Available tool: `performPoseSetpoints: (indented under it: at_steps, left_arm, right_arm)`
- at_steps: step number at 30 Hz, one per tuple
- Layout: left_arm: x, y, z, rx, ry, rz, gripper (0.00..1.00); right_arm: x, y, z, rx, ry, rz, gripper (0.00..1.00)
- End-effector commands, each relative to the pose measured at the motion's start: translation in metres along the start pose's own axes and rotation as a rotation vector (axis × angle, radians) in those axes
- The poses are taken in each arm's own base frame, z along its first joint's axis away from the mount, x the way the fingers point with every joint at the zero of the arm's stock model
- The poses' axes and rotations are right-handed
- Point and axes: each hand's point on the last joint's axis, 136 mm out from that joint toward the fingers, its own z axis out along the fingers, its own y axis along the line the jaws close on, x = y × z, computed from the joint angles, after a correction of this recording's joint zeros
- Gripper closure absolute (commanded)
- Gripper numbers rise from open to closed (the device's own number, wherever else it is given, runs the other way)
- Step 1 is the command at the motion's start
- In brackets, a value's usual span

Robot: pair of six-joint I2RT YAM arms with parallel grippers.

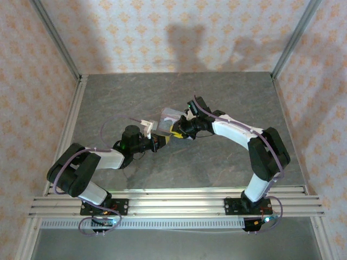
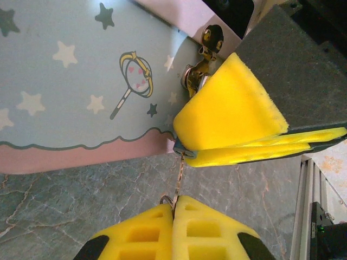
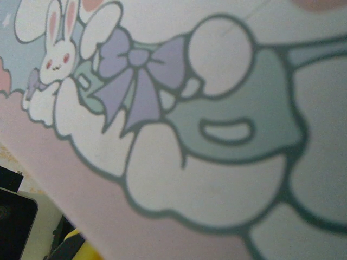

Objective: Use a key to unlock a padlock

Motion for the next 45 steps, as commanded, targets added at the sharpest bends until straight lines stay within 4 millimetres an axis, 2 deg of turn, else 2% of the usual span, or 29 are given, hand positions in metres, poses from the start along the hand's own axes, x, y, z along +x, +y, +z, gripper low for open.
performPoseSetpoints:
  at_steps: [1,15,26,33,45]
  left_arm:
    - [-0.019,-0.013,-0.001,0.049,-0.057,0.029,1.0]
    - [-0.025,-0.016,0.004,0.074,-0.065,0.013,1.0]
    - [-0.037,-0.021,0.003,0.115,-0.082,0.007,1.0]
    - [-0.044,-0.025,0.011,0.165,-0.095,-0.047,1.0]
    - [-0.044,-0.023,0.018,0.168,-0.117,-0.059,1.0]
  right_arm:
    - [-0.001,0.011,-0.001,-0.015,-0.005,-0.018,1.0]
    - [0.003,0.012,0.001,-0.015,0.011,-0.026,1.0]
    - [0.009,0.004,-0.003,0.021,0.027,-0.052,1.0]
    - [0.012,0.012,0.002,-0.012,0.048,-0.049,1.0]
    - [0.013,0.018,0.008,-0.046,0.054,-0.03,1.0]
